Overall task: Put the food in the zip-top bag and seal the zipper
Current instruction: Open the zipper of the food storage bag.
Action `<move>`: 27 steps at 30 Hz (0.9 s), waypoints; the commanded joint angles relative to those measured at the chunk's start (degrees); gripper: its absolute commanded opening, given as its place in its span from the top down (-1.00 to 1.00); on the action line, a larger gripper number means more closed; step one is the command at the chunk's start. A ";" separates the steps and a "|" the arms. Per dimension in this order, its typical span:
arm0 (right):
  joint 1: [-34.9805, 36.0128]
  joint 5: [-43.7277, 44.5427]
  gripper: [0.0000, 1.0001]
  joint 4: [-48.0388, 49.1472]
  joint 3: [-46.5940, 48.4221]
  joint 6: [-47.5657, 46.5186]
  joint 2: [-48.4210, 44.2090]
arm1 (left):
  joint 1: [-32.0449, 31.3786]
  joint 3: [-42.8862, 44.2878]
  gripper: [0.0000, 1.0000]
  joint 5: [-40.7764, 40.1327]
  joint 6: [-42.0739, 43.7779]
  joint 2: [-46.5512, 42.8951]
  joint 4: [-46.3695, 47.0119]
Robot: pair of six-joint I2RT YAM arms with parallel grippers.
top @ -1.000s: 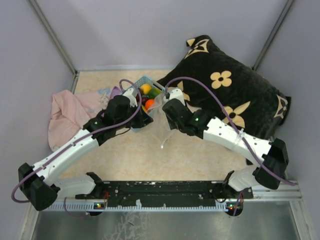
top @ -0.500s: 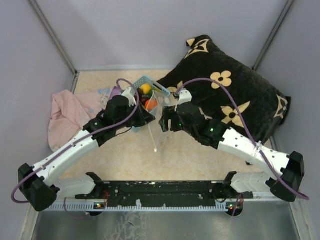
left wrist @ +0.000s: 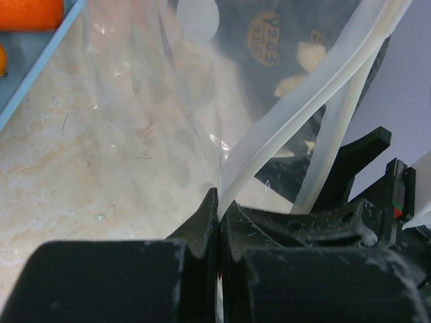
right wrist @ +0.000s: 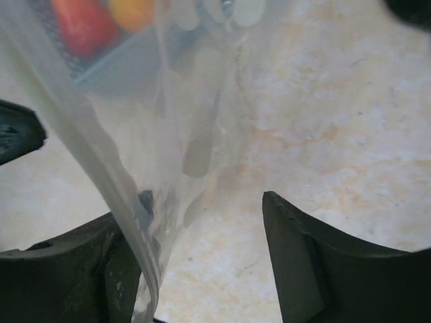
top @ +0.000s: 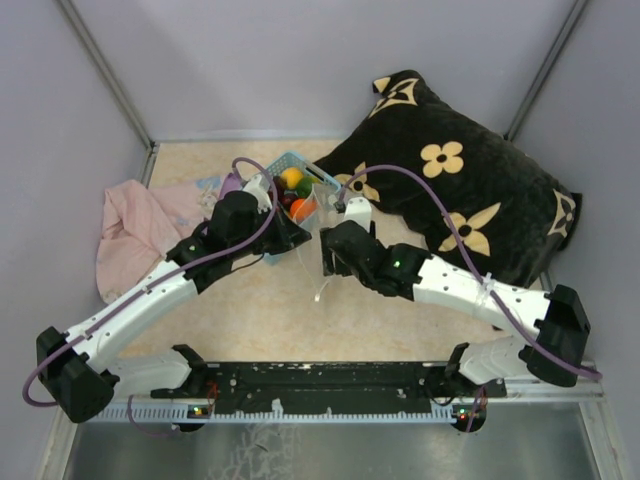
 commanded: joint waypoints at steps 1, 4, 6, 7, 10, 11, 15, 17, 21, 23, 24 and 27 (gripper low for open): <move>0.24 10.69 -0.25 -2.85 1.10 -1.32 -1.30 | -0.14 -0.25 1.00 -0.65 0.98 -1.21 0.14; 0.24 12.69 0.03 -3.13 1.61 -4.16 -2.32 | -0.14 0.62 1.00 -1.95 2.44 -1.22 -2.23; 0.24 15.33 0.31 -4.65 2.59 -4.65 -2.83 | -0.14 1.29 1.00 -2.98 3.57 -1.20 -3.74; 0.24 16.40 0.42 -5.34 3.15 -5.20 -3.03 | -0.14 1.55 1.00 -3.45 4.10 -1.20 -4.36; 0.11 18.44 0.72 -6.92 5.19 -7.73 -3.60 | -0.14 2.67 1.00 -4.72 5.88 -0.94 -6.41; -0.12 18.61 0.80 -7.34 5.93 -8.18 -3.75 | -0.14 3.03 1.00 -5.12 6.57 -0.66 -6.89; -1.40 18.71 1.00 -10.32 9.13 -9.43 -4.65 | -0.10 5.05 1.00 -6.08 9.83 1.13 -10.86; -2.64 18.18 1.00 -12.22 10.52 -9.68 -5.19 | -0.05 5.99 1.00 -6.77 11.20 1.95 -12.71; -5.61 18.51 1.00 -14.42 11.59 -10.94 -6.81 | -0.05 6.56 1.00 -7.03 13.57 2.58 -13.99; -7.50 18.63 1.00 -15.41 11.32 -11.58 -7.33 | -0.05 6.59 1.00 -6.17 14.34 2.92 -13.55; -8.10 18.79 1.00 -15.68 11.18 -11.94 -7.41 | -0.05 6.60 1.00 -5.42 14.64 3.27 -13.08; -8.58 18.91 1.00 -15.54 10.85 -13.56 -7.29 | -0.05 6.37 0.89 -2.32 15.02 4.11 -10.50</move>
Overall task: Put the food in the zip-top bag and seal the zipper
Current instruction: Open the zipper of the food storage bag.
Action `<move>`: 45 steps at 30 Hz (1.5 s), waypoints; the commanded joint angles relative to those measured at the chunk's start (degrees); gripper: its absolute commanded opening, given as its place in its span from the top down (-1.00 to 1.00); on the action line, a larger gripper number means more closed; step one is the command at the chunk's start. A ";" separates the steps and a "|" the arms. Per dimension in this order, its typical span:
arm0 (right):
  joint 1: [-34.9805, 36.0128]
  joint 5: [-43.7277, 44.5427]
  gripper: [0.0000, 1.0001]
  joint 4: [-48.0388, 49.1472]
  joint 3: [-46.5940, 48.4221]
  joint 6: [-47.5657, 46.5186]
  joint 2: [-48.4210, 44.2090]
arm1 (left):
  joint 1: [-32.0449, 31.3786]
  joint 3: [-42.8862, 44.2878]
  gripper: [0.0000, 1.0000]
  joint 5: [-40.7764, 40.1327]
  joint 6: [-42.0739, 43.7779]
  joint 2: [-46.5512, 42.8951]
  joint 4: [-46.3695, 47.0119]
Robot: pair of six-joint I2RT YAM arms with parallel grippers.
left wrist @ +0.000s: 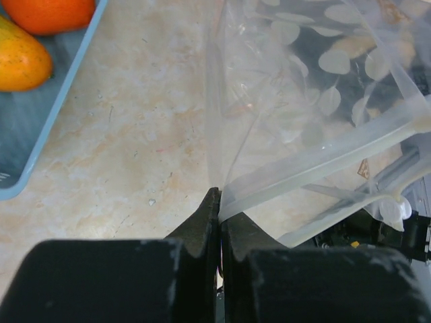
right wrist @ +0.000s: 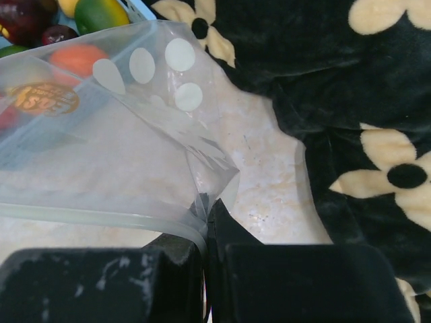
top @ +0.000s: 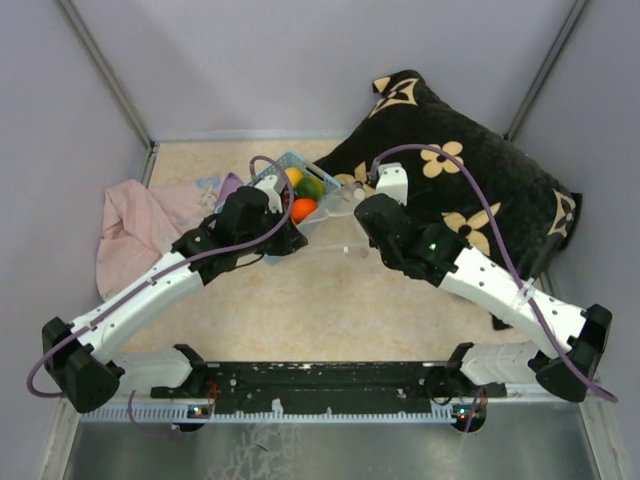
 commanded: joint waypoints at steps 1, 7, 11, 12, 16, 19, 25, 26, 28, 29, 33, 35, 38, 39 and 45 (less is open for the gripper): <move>-1.91 3.67 1.00 -2.34 1.59 -4.41 -1.81 | 0.60 0.94 0.86 2.39 3.17 1.06 0.75; -1.92 2.25 1.00 -1.28 2.14 -6.81 0.08 | 0.60 0.42 0.42 7.20 2.22 2.73 8.93; -1.91 2.23 1.00 -2.28 3.90 -9.00 1.96 | 0.76 1.69 -0.07 6.80 2.09 3.84 10.99; -1.91 2.19 1.00 -2.50 4.13 -9.50 2.39 | 0.78 1.70 -0.17 6.38 1.99 3.84 11.50; -1.91 2.51 1.00 -4.77 5.78 -9.99 4.19 | 1.54 1.45 -0.61 4.85 1.28 2.97 12.60; -1.88 3.07 1.00 -4.87 5.14 -9.78 4.72 | 2.31 -1.28 -0.97 2.16 2.10 1.03 14.14; -1.90 2.68 1.00 -5.42 5.37 -9.46 6.86 | 4.35 -5.59 -0.99 -8.74 6.60 -4.81 15.40; -1.88 2.69 1.00 -5.21 5.33 -9.46 7.08 | 4.42 -6.05 -0.99 -11.83 7.36 -5.79 15.07; -1.86 2.44 1.00 -4.70 5.14 -9.37 7.44 | 4.67 -7.49 -0.99 -14.78 11.29 -7.89 16.15; -1.84 2.21 1.00 -4.43 5.13 -9.25 7.59 | 4.68 -7.93 -0.99 -15.22 13.56 -8.74 16.59; -1.87 1.71 1.00 -4.04 5.03 -8.32 8.36 | 4.73 -7.41 -0.99 -20.50 17.36 -8.59 14.04; -1.88 1.53 1.00 -3.78 4.71 -7.84 8.75 | 4.82 -4.30 -0.99 -23.55 17.82 -5.17 10.28; -1.86 0.96 1.00 -3.49 4.19 -7.37 9.26 | 5.37 0.45 -0.99 -27.80 16.21 0.80 4.52; -1.92 0.78 1.00 -3.46 3.97 -7.27 9.38 | 5.72 1.77 -0.99 -28.66 15.37 2.41 3.03; -1.92 0.65 1.00 -4.56 4.95 -6.96 9.86 | 7.84 4.56 -1.00 -25.23 13.77 7.92 2.98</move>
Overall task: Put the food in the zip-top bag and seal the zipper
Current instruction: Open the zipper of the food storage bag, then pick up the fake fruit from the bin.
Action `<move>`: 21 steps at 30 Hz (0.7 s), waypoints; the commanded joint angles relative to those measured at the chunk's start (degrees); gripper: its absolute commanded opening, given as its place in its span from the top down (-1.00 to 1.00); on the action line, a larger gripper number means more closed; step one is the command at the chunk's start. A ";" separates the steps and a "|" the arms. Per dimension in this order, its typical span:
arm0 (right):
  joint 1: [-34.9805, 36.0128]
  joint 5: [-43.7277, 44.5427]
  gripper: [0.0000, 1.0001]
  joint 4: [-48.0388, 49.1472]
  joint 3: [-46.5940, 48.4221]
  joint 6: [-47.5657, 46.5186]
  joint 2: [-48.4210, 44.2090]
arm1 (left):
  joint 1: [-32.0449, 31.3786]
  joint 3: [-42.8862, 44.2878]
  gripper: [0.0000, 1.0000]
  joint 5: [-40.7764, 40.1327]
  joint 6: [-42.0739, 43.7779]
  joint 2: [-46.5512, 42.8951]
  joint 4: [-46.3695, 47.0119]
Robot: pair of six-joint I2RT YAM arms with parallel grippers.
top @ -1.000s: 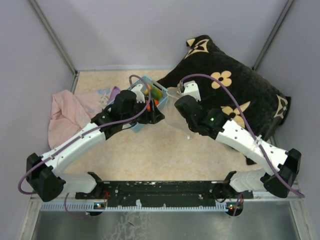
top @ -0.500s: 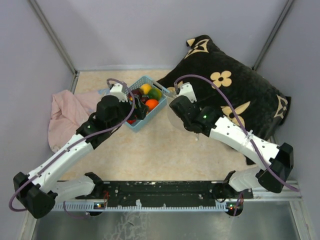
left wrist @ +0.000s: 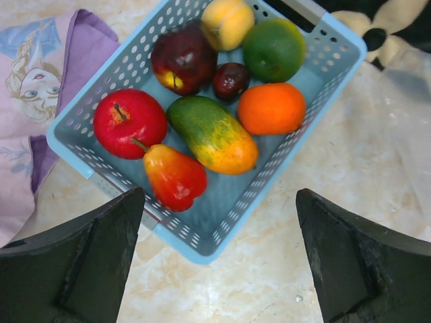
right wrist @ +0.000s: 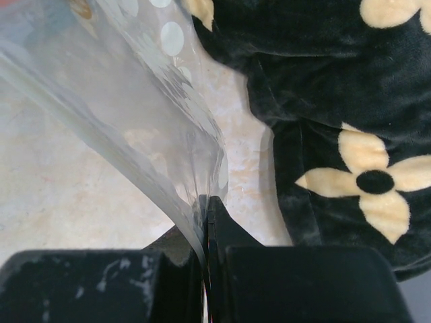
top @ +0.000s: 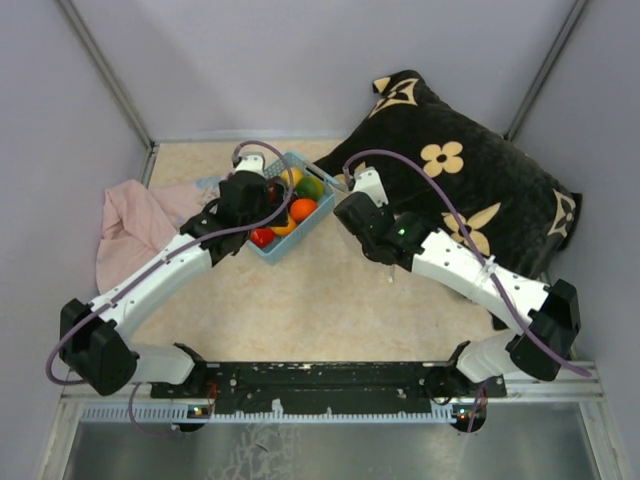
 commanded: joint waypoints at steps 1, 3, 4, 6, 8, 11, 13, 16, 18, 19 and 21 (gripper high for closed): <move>-0.16 0.06 1.00 0.72 2.53 0.74 0.13 | 2.30 3.49 -1.00 1.89 -1.33 2.95 -2.93; -0.15 -0.74 1.00 1.17 2.86 0.52 0.59 | 4.76 4.06 -1.00 4.03 -5.04 5.14 -5.36; -0.20 -1.14 1.00 1.55 3.00 0.40 0.84 | 6.41 3.59 -1.00 5.17 -7.05 5.74 -5.69; -0.20 -1.72 1.00 2.17 3.29 0.24 1.46 | 8.59 2.00 -1.00 7.67 -10.90 6.36 -5.43; -0.17 -2.24 1.00 2.68 3.68 0.11 1.90 | 9.95 0.54 -1.00 9.60 -13.61 7.16 -4.36; -0.14 -3.34 1.00 4.44 3.52 -0.11 2.04 | 10.75 0.92 -1.00 9.82 -16.74 9.59 -5.27; -0.14 -4.13 1.00 5.38 3.36 -0.16 2.18 | 11.09 1.93 -0.86 9.32 -18.22 11.59 -6.31; -0.17 -5.07 1.00 6.12 3.32 -0.16 2.87 | 11.26 4.25 -0.76 8.58 -19.72 14.59 -8.64; -0.19 -5.42 1.00 6.22 3.45 -0.08 3.39 | 11.26 6.01 -0.65 8.26 -20.36 16.52 -10.82; -0.14 -5.55 1.00 6.30 3.40 -0.01 3.50 | 11.23 6.67 -0.63 7.84 -20.83 17.52 -11.59; -0.17 -5.82 1.00 6.38 3.29 0.10 3.60 | 11.23 7.37 -0.57 6.91 -21.60 19.34 -12.59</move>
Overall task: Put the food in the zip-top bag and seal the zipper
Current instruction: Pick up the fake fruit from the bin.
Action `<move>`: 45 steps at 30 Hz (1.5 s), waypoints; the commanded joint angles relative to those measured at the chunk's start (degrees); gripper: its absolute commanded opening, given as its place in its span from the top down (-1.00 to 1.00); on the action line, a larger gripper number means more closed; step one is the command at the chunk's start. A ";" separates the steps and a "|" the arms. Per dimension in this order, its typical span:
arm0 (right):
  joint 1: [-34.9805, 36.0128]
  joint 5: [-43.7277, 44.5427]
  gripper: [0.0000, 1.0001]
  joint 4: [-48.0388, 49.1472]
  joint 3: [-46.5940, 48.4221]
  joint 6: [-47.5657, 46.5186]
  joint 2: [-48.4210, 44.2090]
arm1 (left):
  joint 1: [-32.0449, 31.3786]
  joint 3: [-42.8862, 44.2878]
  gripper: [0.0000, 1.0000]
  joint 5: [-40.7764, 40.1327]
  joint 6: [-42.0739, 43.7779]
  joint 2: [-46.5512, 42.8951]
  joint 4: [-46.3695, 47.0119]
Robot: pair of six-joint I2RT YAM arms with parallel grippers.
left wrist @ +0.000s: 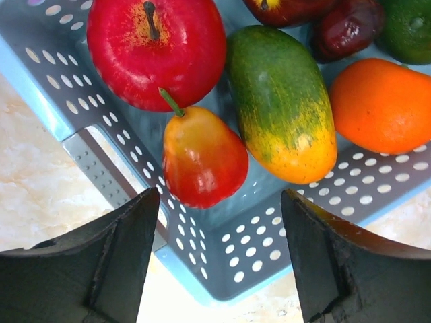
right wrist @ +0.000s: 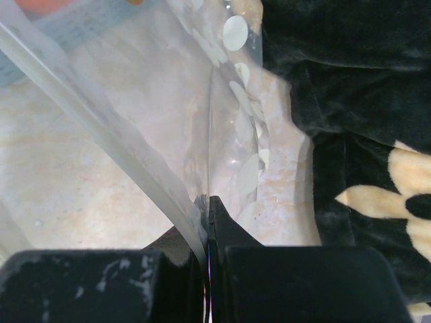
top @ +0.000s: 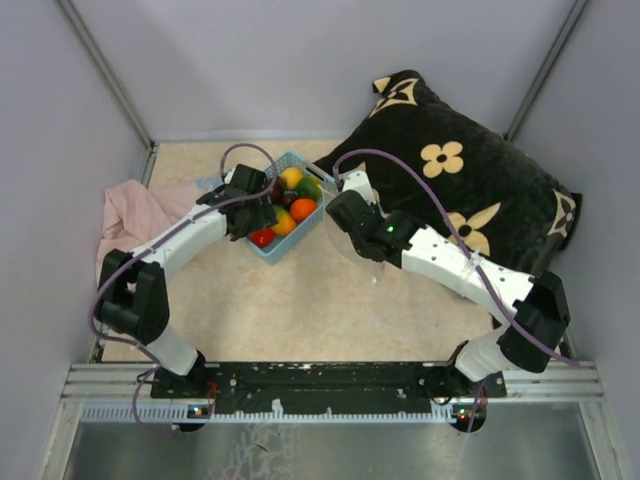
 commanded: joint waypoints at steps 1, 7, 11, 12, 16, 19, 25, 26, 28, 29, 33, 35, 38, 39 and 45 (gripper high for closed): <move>-0.19 -0.80 1.00 2.31 2.65 0.27 0.40 | 0.27 3.71 -0.53 -1.49 -3.44 3.20 -3.93; -0.17 -1.02 1.00 2.42 2.06 0.37 0.23 | 0.28 4.70 -0.44 -3.37 -3.40 6.52 -2.42; -0.15 -0.89 1.00 2.49 1.83 0.28 0.15 | 0.42 5.95 -0.48 -4.76 -3.18 9.08 -2.86; -0.12 -0.93 1.00 2.60 1.78 0.28 0.06 | 0.44 5.95 -0.51 -5.04 -3.17 9.43 -2.99; -0.14 -1.23 1.00 2.76 1.31 0.45 -0.19 | 0.93 4.01 -0.54 -4.96 -3.30 10.14 -2.86; -0.15 -1.65 1.00 2.90 1.10 0.45 -0.26 | 1.28 2.09 -0.53 -4.27 -3.32 9.85 -2.38; -0.17 -2.21 1.00 3.30 0.82 0.44 0.08 | 1.51 -0.44 -0.39 -3.88 -2.84 9.48 -1.73; -0.14 -2.35 1.00 3.42 0.82 0.45 0.17 | 1.49 -0.71 -0.37 -3.90 -2.60 9.58 -1.83; -0.20 -2.58 1.00 3.60 0.89 0.45 0.31 | 1.54 -1.22 -0.38 -3.89 -2.19 9.97 -1.94; -0.19 -2.68 1.00 3.71 0.91 0.45 0.38 | 1.49 -1.41 -0.40 -3.90 -1.98 10.21 -1.95; -0.18 -2.96 1.00 3.92 1.03 0.61 0.53 | 1.49 -1.69 -0.47 -3.12 -1.47 10.99 -1.94; -0.20 -2.94 1.00 3.87 1.07 0.67 0.50 | 1.51 -1.80 -0.47 -2.43 -1.34 11.03 -1.95; -0.16 -2.62 1.00 3.46 1.38 0.71 0.27 | 1.54 -2.18 -0.26 -1.72 -1.24 9.72 -1.93; -0.16 -2.52 1.00 3.29 1.55 0.78 0.11 | 1.49 -2.39 -0.16 -1.70 -1.26 8.97 -1.87; -0.12 -2.15 1.00 2.56 2.50 0.88 -0.39 | 1.49 -3.70 0.14 -0.88 -1.35 4.16 -1.95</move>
